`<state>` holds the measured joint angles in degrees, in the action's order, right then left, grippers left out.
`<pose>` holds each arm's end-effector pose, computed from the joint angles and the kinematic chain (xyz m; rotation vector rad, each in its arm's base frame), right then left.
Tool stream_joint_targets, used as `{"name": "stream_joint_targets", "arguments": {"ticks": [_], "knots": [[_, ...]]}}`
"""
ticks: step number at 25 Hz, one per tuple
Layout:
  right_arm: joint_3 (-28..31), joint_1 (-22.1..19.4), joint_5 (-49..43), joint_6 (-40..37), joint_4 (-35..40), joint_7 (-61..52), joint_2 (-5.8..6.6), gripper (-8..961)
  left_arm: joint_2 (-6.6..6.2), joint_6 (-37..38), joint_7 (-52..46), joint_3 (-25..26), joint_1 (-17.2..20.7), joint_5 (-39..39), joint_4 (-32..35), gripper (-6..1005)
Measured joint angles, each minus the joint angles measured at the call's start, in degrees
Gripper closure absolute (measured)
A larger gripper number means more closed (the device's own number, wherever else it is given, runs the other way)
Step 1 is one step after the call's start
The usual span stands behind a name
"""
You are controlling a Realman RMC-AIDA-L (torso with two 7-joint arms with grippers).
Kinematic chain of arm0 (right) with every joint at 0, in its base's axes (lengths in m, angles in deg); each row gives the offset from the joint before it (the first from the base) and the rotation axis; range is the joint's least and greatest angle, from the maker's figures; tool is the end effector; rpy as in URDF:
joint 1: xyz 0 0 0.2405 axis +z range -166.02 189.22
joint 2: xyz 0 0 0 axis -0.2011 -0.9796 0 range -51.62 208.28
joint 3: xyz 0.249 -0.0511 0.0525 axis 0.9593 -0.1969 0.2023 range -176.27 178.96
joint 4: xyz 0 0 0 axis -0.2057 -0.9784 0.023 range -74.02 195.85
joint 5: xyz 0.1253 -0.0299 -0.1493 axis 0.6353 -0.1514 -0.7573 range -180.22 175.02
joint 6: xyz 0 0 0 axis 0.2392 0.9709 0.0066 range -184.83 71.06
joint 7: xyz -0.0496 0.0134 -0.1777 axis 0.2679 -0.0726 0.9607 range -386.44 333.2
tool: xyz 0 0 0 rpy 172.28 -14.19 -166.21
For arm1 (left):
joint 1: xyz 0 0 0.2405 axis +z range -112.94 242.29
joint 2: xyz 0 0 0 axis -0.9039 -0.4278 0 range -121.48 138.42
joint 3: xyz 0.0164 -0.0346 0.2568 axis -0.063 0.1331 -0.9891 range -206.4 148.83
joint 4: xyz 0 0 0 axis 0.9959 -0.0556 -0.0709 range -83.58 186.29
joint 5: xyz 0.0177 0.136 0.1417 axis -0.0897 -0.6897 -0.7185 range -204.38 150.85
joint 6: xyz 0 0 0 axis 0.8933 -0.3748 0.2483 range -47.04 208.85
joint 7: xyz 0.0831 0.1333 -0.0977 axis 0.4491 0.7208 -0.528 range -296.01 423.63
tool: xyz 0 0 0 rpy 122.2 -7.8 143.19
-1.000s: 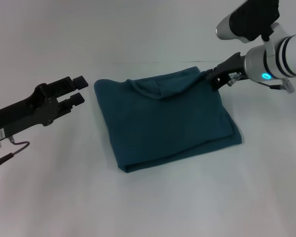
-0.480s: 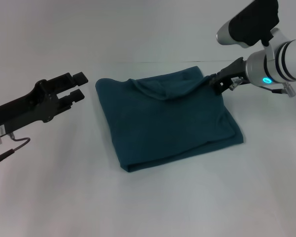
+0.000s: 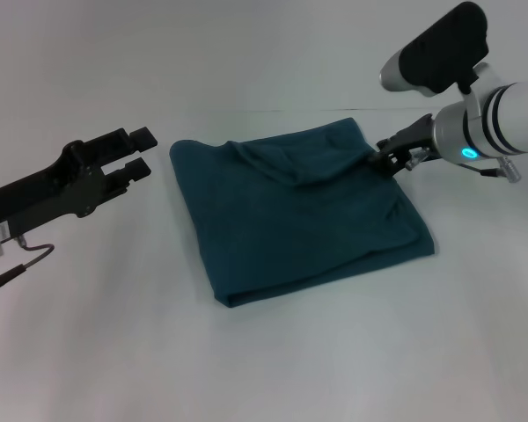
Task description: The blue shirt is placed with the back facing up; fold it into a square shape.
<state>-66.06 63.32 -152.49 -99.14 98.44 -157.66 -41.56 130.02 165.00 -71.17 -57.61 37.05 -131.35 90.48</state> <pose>0.2087 0.4793 -0.0641 -2.3261 0.6566 -0.1967 -0.2510 0.3622 0.0035 -1.8969 -1.9182 -1.2950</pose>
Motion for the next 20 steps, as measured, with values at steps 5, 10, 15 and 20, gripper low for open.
{"name": "stream_joint_targets", "arguments": {"ticks": [5, 10, 15, 20], "knots": [[0.5, 0.0, -4.2, 2.9, 0.1, -7.5, 0.3, 743, 0.0, -0.1, 0.0, 0.0, -0.1, 0.3, 0.0, 401], [1.1, -0.9, -2.1, -0.2, 4.6, -7.5, 0.42, 550, -0.03, -0.1, 0.0, 0.0, 0.1, 0.8, 0.0, 401], [0.7, -1.1, 1.4, -4.2, 6.9, -4.5, 0.14, 560, -0.1, -0.1, 0.0, 0.0, 0.5, 1.0, 0.0, 401], [0.5, -0.1, 6.2, -11.3, 7.0, 2.7, 0.0, 562, -0.11, 0.1, 0.0, 0.2, 0.9, 2.2, 0.0, 401]]}}
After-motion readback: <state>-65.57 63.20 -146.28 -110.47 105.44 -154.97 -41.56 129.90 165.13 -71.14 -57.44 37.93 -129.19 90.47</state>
